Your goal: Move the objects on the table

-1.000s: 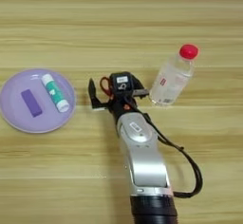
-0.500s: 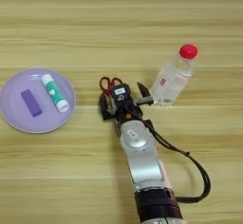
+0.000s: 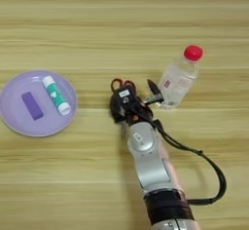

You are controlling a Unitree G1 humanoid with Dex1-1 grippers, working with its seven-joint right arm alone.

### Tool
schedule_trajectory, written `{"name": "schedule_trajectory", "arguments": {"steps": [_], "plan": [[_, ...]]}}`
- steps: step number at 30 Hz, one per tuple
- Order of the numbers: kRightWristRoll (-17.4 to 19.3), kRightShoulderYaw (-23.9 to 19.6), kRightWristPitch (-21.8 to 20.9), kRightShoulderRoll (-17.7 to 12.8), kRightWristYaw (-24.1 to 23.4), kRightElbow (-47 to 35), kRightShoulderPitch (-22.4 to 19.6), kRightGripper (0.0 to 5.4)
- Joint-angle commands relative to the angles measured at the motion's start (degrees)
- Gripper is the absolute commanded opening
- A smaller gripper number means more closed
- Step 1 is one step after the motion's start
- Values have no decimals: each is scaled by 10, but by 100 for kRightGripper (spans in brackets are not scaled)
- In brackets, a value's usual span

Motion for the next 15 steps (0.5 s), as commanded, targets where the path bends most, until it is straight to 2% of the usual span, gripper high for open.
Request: {"name": "schedule_trajectory", "arguments": {"steps": [1,8,15], "plan": [[-8,-4,6,-20,4,-55,-11,537],[-29,3,31,-24,14,-98,30,537],[-43,4,57,-28,24,-116,39,537]]}}
